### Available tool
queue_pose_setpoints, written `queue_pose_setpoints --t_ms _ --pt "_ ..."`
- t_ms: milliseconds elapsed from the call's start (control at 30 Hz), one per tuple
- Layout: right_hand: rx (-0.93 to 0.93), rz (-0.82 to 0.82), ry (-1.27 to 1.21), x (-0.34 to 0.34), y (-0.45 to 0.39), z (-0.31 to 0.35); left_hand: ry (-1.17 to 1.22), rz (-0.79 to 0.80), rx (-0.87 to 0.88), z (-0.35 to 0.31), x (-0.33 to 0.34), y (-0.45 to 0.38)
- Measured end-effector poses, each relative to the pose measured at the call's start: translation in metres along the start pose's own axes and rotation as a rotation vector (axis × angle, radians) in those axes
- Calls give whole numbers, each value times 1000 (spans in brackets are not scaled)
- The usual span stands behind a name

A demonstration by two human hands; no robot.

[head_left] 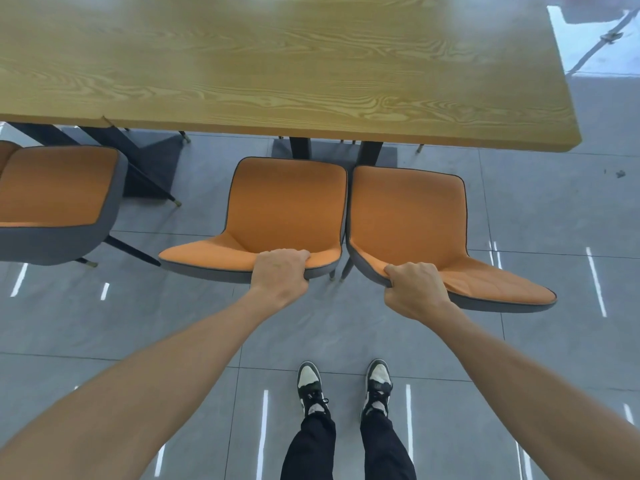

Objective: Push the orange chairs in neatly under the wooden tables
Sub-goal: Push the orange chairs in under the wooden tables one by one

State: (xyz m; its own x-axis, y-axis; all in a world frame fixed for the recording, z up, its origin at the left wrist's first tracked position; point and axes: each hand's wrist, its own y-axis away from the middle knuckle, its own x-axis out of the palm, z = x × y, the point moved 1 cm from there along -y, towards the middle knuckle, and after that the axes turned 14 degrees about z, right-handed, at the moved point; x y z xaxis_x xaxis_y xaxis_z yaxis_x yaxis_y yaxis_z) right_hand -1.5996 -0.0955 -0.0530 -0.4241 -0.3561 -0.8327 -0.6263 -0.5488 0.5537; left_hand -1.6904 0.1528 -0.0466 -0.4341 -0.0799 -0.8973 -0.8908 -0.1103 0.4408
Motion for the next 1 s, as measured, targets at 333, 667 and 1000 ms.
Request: queue_pose_setpoints --t_ms 333,667,1000 --pt "18 11 -29 -4 -4 2 17 39 -17 -1 -9 -11" --pt "-9 56 -36 -11 -4 30 11 62 -19 21 -6 6" --pt "-7 36 -34 -14 -11 47 -26 -9 35 31 -7 -3"
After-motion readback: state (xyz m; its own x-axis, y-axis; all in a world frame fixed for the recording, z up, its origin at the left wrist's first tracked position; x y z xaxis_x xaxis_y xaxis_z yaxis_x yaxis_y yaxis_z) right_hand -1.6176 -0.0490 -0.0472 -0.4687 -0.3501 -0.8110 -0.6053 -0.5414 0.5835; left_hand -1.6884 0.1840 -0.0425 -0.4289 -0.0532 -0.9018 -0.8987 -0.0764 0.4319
